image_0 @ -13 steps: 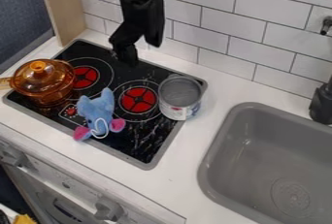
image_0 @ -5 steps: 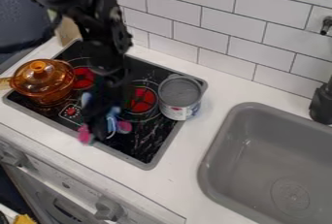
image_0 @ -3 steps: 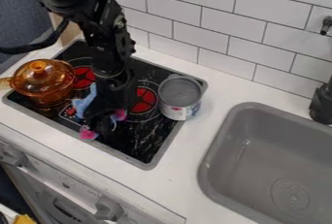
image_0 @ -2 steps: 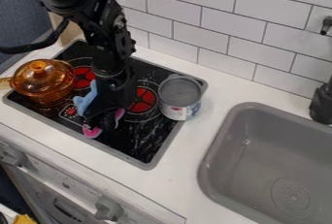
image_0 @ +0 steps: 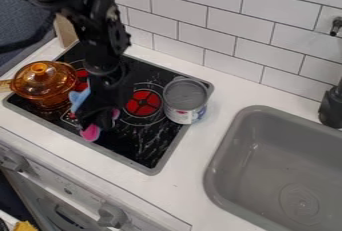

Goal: Move the elephant stuff toy to the top left corner of the stove

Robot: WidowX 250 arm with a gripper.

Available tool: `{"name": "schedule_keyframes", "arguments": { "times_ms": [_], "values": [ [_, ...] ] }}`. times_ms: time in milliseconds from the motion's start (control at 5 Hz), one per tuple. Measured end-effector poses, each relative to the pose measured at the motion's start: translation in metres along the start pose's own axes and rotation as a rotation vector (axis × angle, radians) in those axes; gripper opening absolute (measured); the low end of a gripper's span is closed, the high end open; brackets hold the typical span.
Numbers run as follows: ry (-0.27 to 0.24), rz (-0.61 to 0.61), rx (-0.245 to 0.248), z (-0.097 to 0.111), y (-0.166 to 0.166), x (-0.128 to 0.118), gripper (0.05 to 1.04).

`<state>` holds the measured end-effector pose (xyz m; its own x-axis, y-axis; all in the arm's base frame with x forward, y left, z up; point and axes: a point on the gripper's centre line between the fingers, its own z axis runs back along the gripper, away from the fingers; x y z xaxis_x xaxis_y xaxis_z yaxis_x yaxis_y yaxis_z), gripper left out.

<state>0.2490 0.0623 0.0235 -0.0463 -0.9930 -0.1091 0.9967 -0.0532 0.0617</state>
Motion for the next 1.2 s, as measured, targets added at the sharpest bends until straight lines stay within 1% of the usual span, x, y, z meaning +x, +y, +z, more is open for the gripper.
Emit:
{"name": "schedule_keyframes", "arguments": {
  "times_ms": [200, 400, 600, 800, 1000, 1200],
  "values": [
    [-0.004, 0.03, 0.039, 0.023, 0.002, -0.011, 0.224],
    [0.003, 0.076, 0.073, 0.04, 0.017, -0.026, 0.223],
    [0.0, 0.148, 0.084, 0.046, 0.043, -0.049, 0.223],
    [0.009, 0.184, 0.081, 0.043, 0.072, -0.063, 0.223],
    [-0.013, 0.221, 0.069, 0.038, 0.088, -0.08, 0.223],
    [-0.024, 0.247, 0.035, 0.023, 0.097, -0.093, 0.223]
  ]
}}
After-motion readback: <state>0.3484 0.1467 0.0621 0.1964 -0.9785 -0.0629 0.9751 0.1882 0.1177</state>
